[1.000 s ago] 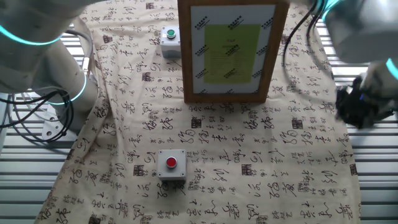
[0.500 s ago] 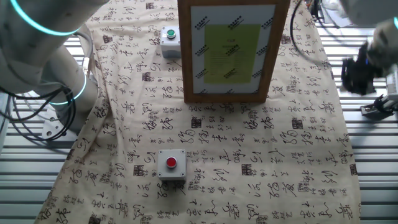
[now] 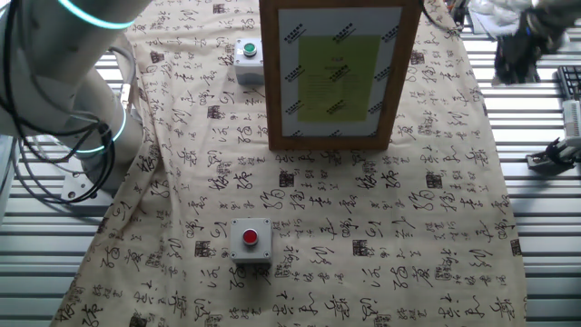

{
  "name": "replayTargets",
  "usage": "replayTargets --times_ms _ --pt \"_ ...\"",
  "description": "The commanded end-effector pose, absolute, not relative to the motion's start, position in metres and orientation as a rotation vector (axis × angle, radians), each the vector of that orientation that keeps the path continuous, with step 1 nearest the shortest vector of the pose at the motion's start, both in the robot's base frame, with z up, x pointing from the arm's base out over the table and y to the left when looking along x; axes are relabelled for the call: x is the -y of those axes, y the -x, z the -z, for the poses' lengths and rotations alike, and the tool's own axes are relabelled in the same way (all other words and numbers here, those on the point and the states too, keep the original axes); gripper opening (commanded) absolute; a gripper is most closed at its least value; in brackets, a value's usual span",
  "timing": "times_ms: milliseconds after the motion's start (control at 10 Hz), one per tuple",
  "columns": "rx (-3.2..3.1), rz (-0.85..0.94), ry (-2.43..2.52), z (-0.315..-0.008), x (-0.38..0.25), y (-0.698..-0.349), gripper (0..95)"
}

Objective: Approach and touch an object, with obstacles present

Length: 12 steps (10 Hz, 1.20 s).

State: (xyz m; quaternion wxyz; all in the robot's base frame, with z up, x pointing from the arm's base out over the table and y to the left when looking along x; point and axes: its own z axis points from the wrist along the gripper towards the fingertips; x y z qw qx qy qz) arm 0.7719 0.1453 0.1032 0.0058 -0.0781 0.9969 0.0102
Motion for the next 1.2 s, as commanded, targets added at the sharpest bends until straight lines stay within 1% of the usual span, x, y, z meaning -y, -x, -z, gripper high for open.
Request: replayTargets --times_ms 100,400,500,700,800,1200 --pt "-3.111 -0.062 0.076 -0.121 -0.252 -0.749 0.0" --pt "-3.104 -0.081 0.079 -0.122 -0.238 -0.719 0.0" --pt "-3.069 -0.153 0.082 -0.113 -0.216 -0.691 0.0" --pt "-3.074 -0.122 0.091 -0.102 -0.198 -0.669 0.0" --pt "-3.078 -0.119 0.078 -0.103 -0.196 -0.664 0.0" --pt "-3.085 -0.106 0.056 -0.113 -0.207 -0.667 0.0"
